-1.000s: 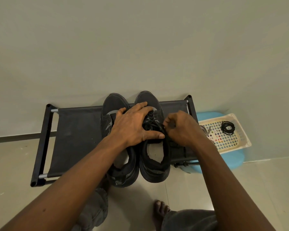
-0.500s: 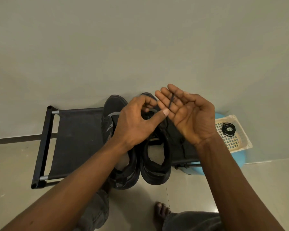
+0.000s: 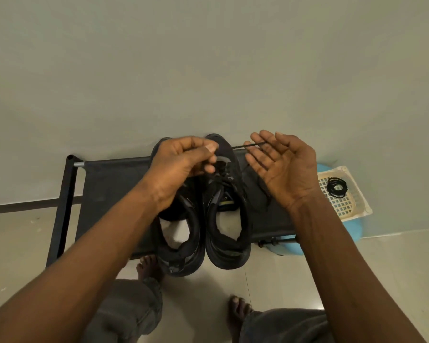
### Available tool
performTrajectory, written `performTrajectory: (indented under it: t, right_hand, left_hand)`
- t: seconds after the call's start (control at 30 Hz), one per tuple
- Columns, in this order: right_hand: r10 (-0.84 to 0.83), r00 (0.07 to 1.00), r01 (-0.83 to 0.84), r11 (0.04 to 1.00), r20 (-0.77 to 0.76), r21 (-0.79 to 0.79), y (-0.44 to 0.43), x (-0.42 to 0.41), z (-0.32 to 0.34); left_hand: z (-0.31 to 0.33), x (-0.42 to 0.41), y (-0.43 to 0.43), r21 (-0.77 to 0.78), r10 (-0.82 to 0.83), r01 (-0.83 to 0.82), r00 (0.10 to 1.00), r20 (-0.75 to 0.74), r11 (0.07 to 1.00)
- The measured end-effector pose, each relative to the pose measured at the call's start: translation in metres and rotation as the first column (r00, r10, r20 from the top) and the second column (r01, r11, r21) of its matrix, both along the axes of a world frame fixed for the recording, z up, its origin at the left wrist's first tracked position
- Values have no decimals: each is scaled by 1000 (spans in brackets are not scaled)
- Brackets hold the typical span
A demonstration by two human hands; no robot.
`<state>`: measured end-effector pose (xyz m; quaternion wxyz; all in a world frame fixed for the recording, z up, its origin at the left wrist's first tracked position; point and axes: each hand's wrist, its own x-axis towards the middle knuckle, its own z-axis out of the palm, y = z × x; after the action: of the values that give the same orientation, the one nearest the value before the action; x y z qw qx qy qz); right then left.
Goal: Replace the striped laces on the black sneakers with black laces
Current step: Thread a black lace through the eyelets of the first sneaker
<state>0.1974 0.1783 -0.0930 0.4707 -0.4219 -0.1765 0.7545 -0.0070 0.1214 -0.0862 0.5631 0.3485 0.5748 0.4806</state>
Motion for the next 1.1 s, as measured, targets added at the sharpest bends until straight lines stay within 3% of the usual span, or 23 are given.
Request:
performTrajectory:
  t: [0.1,0.2,0.27,0.33,0.37,0.43,0.47,0.5,0.6,0.63,0.73,0.87,1.1]
  right_hand:
    - [-38,989,47,997,146,-62,3,7,-7]
    - [-77,984,93,991,161,-96,3,10,-7]
    - [-84,981,101,991,174,-91,4,12,-7]
    - [-54,949,83,993,311,-83,4,11,-7]
    - [-26,888,62,996,459,-63,3,11,-9]
    - [2,599,-71,996,801,50,0,12,-17]
    - [-26,457,-172,978,889,117,-2,10,-19]
    - [-51,411,-266,948,910,173,-3,7,-19]
    - [121,642,-473,840,757,266,-9,-8,-13]
    - [210,675,-533,802,707,271,-13,-13,-10]
    - [267,656,-615,731,706,295,-19,-19,-13]
    - [152,625,-553,779,766,296,-11,-9,-22]
    - [1,491,-504,816,871,283,-5,8,-23]
  left_hand:
    - [1,-25,-3,28,46,-47,999,8,999]
    - [1,-46,-8,73,113,-113,994,2,991]
    - [0,-55,-10,101,180,-175,983,-46,979]
    - [-2,-60,-11,127,207,-189,968,-139,974]
    - [-2,-59,-11,134,193,-170,963,-188,976]
    - [-1,-48,-11,142,122,-86,955,-270,986]
    - [-1,-40,-11,144,73,-30,949,-305,989]
    - [-2,-32,-11,143,20,31,940,-340,989]
    - [-9,-11,-7,151,-82,152,917,-389,977]
    - [-11,-7,-6,160,-92,167,915,-394,973]
    - [-16,0,-3,186,-109,203,902,-417,961]
    - [-19,-7,-1,161,-136,230,883,-450,960]
    - [-22,-22,0,136,-62,130,908,-415,982]
